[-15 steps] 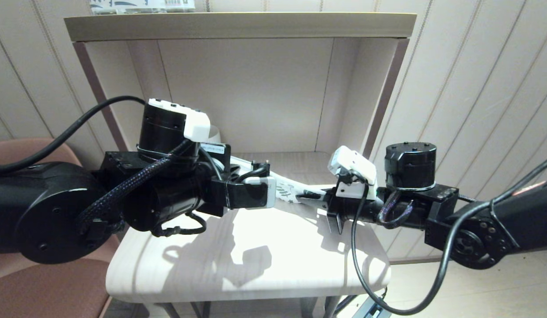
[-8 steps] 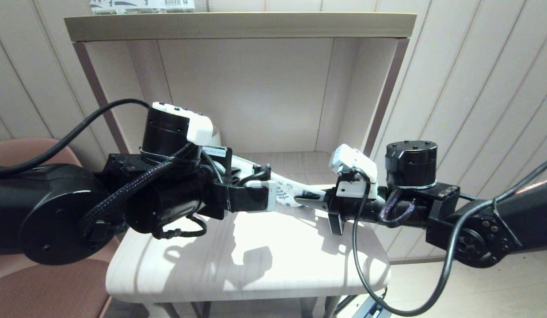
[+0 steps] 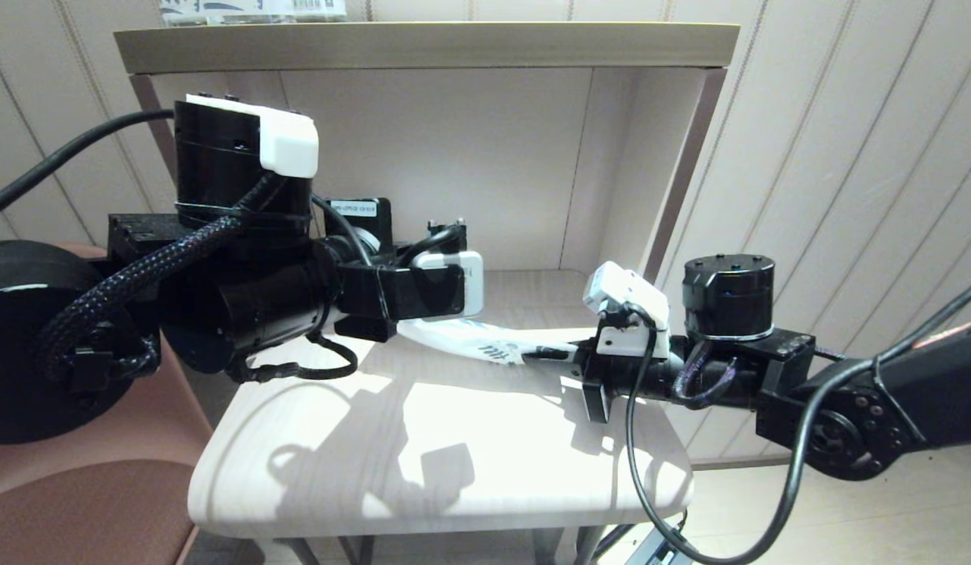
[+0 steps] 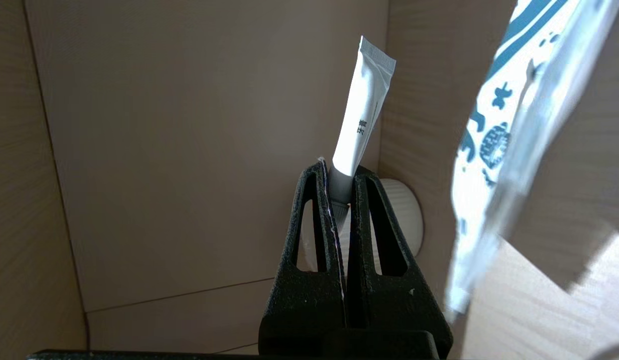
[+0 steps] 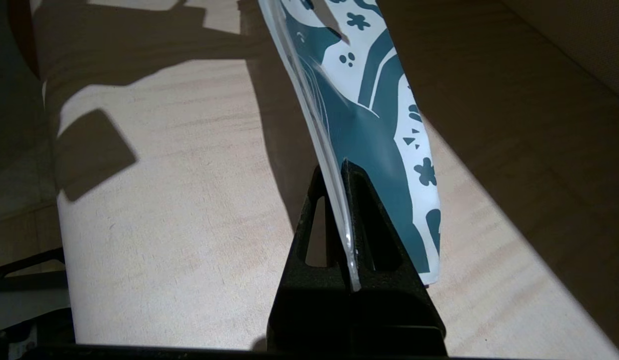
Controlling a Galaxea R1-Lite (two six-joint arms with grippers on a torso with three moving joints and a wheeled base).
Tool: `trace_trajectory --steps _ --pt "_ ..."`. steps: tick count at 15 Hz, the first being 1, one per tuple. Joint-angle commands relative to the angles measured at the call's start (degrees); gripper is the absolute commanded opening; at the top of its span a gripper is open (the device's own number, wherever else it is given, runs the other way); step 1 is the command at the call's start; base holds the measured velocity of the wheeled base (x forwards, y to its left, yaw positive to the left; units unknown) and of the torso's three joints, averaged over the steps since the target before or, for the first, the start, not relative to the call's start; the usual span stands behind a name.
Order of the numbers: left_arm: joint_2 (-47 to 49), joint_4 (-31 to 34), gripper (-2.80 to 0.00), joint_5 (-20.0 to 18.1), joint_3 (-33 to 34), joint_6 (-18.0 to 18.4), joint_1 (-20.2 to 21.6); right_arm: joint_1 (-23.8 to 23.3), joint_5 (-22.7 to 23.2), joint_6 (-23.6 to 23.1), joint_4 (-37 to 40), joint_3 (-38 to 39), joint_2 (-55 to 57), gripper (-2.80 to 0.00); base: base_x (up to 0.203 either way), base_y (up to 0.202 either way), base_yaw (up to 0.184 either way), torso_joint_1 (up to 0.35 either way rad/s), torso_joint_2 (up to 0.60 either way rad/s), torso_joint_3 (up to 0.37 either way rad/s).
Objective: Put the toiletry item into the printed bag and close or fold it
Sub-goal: Place the toothpaste in the storage bag
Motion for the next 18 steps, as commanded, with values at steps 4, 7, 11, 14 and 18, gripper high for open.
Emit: trace_trajectory --steps 4,7,11,14,18 --pt "-0.77 -0.09 -2.8 0.14 2.05 0.47 0.0 0.25 0.17 -0.18 -0.35 0.02 0.38 -2.8 0.0 0.0 0.0 0.0 0.0 0.0" --pt "-2.02 0.07 -2.8 0.14 3.09 0.56 0.0 0.25 0.17 -0.11 -0.35 0.02 0.57 -2.8 0.0 0.0 0.0 0.0 0.0 0.0" --pt "-3.52 -0.02 -2.8 0.13 7.28 0.64 0.0 -0.17 0.17 -0.09 -0.44 -0.07 1.08 -2.8 0.0 0.0 0.0 0.0 0.0 0.0" --pt "-3.76 -0.44 -2.8 0.06 9.65 0.65 0.0 -0.19 0.23 -0.09 -0.35 -0.51 1.45 -2.8 0.0 0.0 0.0 0.0 0.0 0.0" --pt "-3.94 -0.53 -2.8 0.06 10.66 0.65 0.0 -0.19 0.17 0.0 -0.35 -0.6 1.63 -2.8 0.0 0.0 0.0 0.0 0.0 0.0"
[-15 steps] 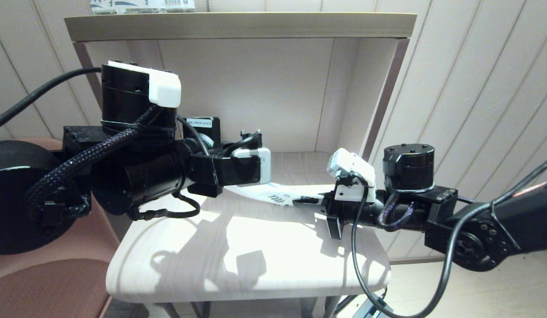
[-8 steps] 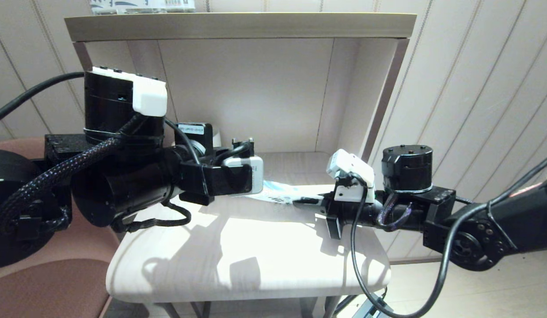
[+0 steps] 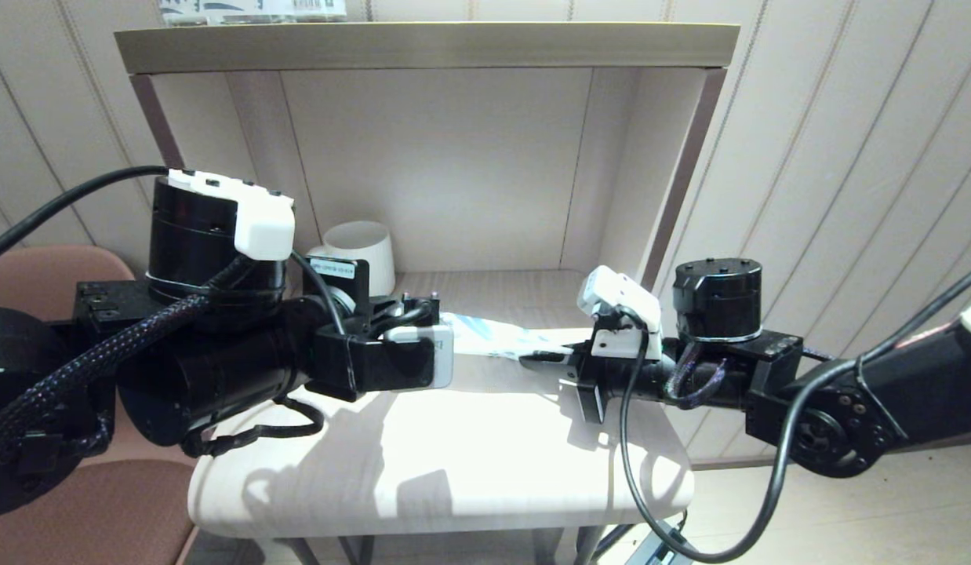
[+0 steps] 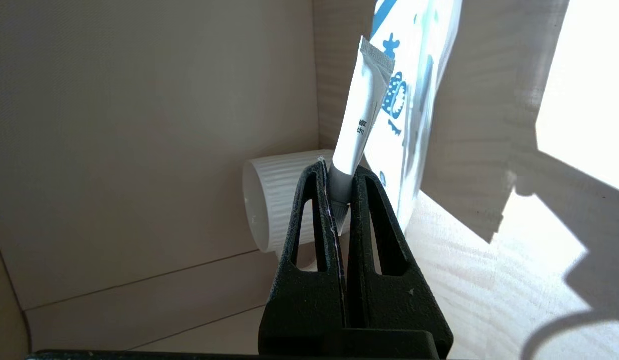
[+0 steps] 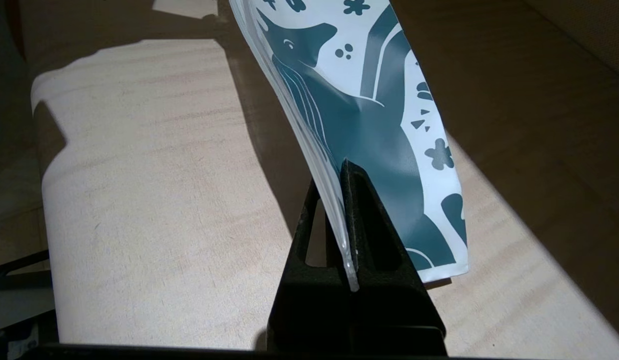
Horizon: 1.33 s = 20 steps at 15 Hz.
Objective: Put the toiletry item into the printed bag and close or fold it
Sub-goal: Place the toothpaste in the storage bag
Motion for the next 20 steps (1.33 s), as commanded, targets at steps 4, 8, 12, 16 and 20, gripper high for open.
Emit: trace_trajectory --steps 4,8,12,16,20 --pt "0.24 -0.2 -2.8 0.11 0.31 0.44 0.0 0.11 0.2 -0.12 -0.24 -0.02 0.16 -2.8 0.0 0.0 0.0 0.0 0.0 0.0" --pt "-0.44 -0.12 -2.8 0.11 -0.48 0.47 0.0 0.12 0.2 -0.12 -0.42 -0.02 0.51 -2.8 0.0 0.0 0.0 0.0 0.0 0.0" --pt "-1.6 -0.11 -2.8 0.11 1.24 0.68 -0.07 0.29 0.2 -0.12 -0.33 -0.11 0.51 -2.8 0.0 0.0 0.0 0.0 0.0 0.0" --pt "-2.22 -0.01 -2.8 0.02 2.68 1.52 -0.34 0.37 0.2 -0.12 -0.33 -0.28 0.95 -2.8 0.0 0.0 0.0 0.0 0.0 0.0" --pt "-2.0 -0.11 -2.8 -1.47 2.51 1.93 -0.35 0.38 0.2 -0.12 -0.24 -0.64 1.3 -2.8 0.0 0.0 0.0 0.0 0.0 0.0"
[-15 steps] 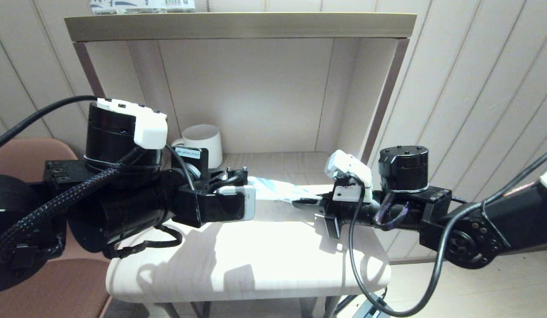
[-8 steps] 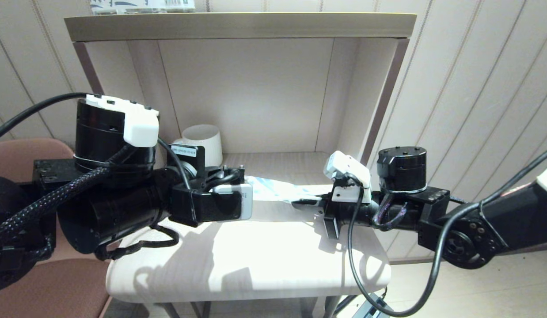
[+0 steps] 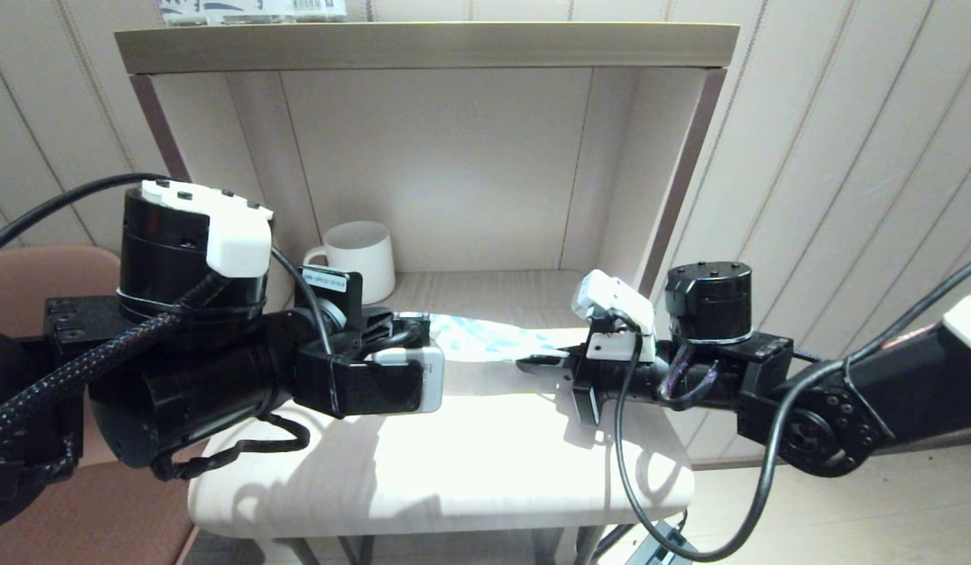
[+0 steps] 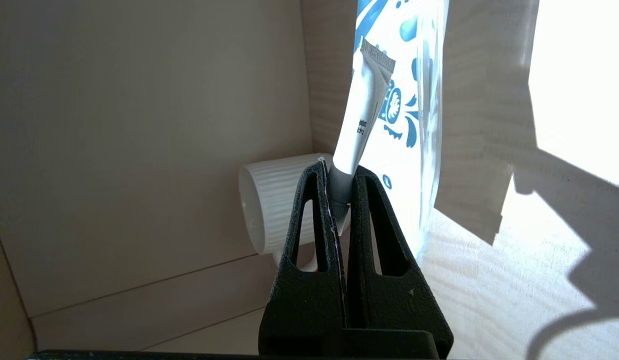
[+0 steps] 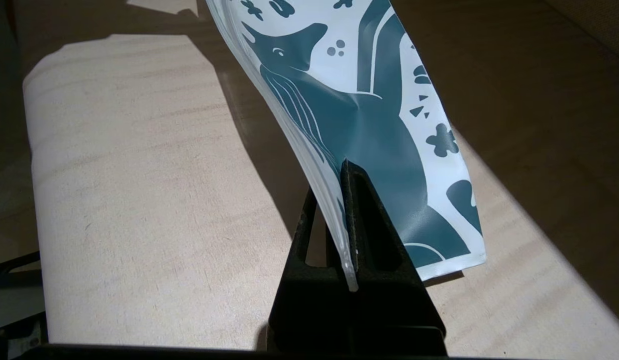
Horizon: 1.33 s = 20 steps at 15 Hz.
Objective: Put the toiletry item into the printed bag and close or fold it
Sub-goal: Place the toothpaste in the storage bag
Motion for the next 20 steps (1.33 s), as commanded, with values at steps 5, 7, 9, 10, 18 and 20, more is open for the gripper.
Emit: trace_trajectory --steps 5,7,9,10,18,20 --pt "-0.02 -0.17 -2.8 0.04 -0.14 0.46 -0.46 0.11 0.2 -0.11 -0.06 -0.39 0.28 -2.8 0.0 0.0 0.0 0.0 0.0 0.0" --pt "-0.02 -0.17 -2.8 0.04 0.1 0.46 -0.61 0.02 0.2 -0.03 -0.05 -0.47 0.46 -2.8 0.0 0.0 0.0 0.0 0.0 0.0" --pt "-0.11 -0.09 -2.8 0.04 0.36 0.56 -0.71 -0.06 0.2 -0.03 0.04 -0.66 0.46 -2.8 0.0 0.0 0.0 0.0 0.0 0.0" --pt "-0.02 -0.09 -2.8 0.04 0.57 0.76 -0.78 0.02 0.2 -0.03 0.04 -0.83 0.46 -2.8 0.0 0.0 0.0 0.0 0.0 0.0" --pt "1.43 -1.05 -2.8 -0.13 2.05 1.42 -0.87 0.08 0.11 -0.02 0.08 -1.27 0.84 -2.8 0.0 0.0 0.0 0.0 0.0 0.0" --pt "1.81 -1.06 -2.8 -0.11 1.56 1.42 -0.78 0.02 0.2 -0.03 0.07 -1.21 0.87 -2.8 0.0 0.0 0.0 0.0 0.0 0.0"
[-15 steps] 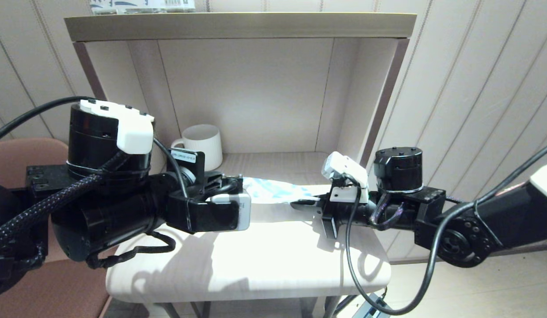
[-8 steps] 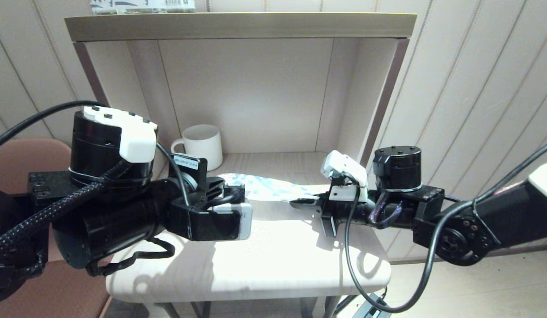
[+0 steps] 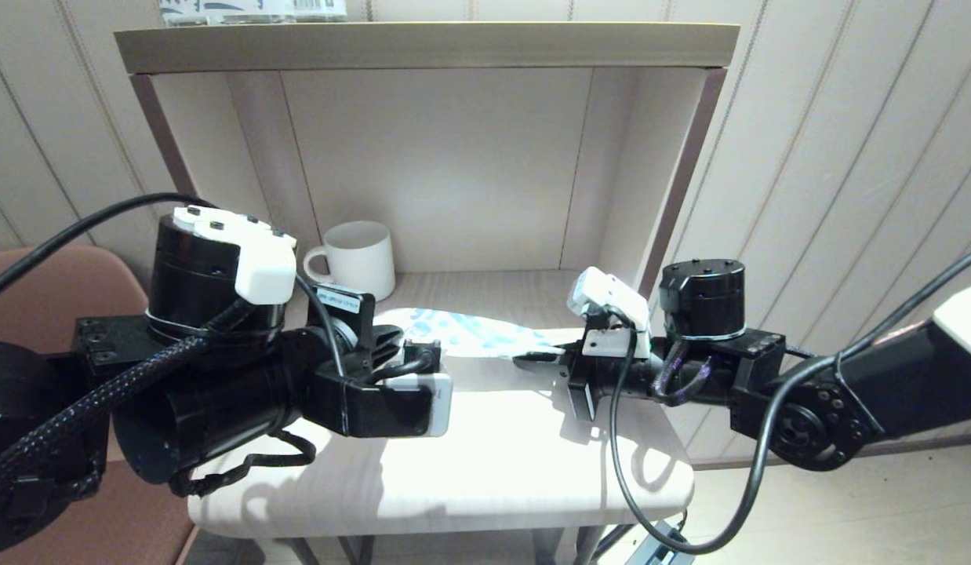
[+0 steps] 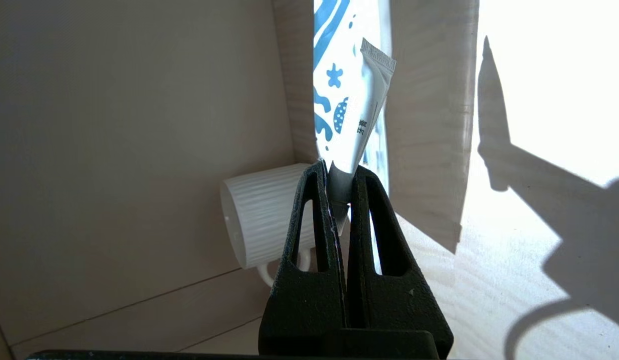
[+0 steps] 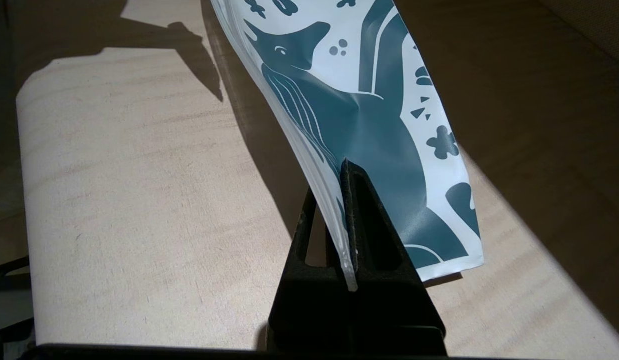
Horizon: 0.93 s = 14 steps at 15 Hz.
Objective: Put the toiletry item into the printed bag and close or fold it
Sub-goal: Place the toothpaste in the storage bag
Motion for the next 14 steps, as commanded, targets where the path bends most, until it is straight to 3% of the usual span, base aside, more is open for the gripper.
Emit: trace_trajectory --steps 1,5,14 --pt "1.31 -0.19 -2.8 0.16 -0.36 0.47 0.01 0.07 0.2 -0.14 -0.29 0.2 0.04 -2.8 0.0 0.0 0.0 0.0 0.0 0.0" --pt "4.35 -5.48 -2.8 0.26 -0.82 0.46 0.01 0.16 0.13 -0.14 -0.47 0.71 -0.05 -2.8 0.0 0.0 0.0 0.0 0.0 0.0" --pt "3.03 -6.06 -2.8 0.22 -2.34 -0.29 0.66 -1.04 -0.04 -0.14 -0.47 -0.41 -0.15 -2.8 0.0 0.0 0.0 0.0 0.0 0.0"
